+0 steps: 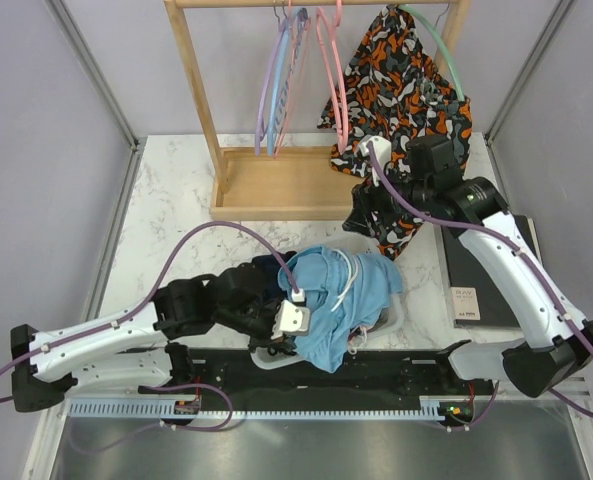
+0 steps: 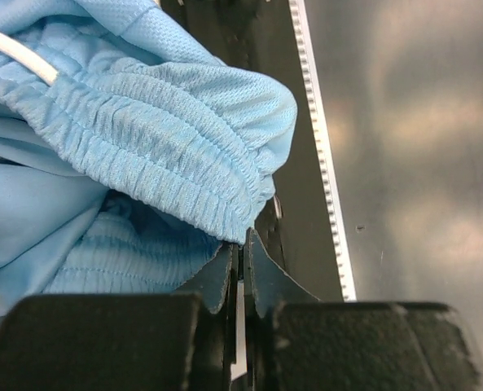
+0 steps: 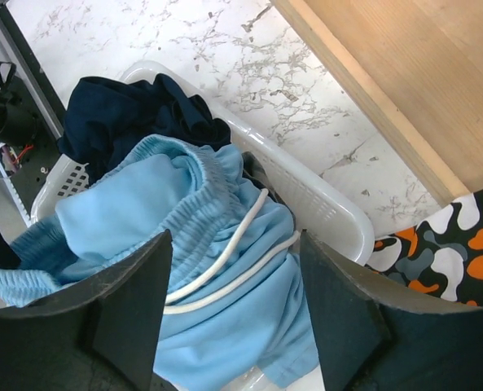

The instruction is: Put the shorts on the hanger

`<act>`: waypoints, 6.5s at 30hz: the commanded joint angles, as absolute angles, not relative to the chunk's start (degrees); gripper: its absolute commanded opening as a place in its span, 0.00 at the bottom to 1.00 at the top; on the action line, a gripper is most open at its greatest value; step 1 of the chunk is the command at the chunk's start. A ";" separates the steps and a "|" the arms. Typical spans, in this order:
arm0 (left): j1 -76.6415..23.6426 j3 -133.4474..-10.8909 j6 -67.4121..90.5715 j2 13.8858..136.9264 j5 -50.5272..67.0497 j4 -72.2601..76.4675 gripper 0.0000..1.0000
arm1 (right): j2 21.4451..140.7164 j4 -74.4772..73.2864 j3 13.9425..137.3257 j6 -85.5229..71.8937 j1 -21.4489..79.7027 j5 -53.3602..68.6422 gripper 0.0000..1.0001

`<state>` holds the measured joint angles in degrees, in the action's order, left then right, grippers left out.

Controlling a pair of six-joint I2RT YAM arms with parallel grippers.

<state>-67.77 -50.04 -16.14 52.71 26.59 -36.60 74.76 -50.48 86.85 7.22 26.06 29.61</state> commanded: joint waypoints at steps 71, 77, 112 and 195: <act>-67.50 -64.05 -33.63 45.08 6.16 -47.37 0.02 | 84.30 -61.53 116.80 20.04 48.25 -23.72 0.00; -67.24 -78.29 -46.30 50.88 -7.20 -43.61 0.02 | 77.89 -50.38 123.13 22.05 48.25 -34.97 0.00; -66.54 -82.91 -58.45 48.62 -13.44 -35.07 0.02 | 57.05 -32.08 97.50 22.07 47.20 -15.91 0.00; -27.60 -70.67 -2.64 37.79 18.46 -27.87 1.00 | 100.55 -23.73 120.50 -2.98 34.54 -25.94 0.41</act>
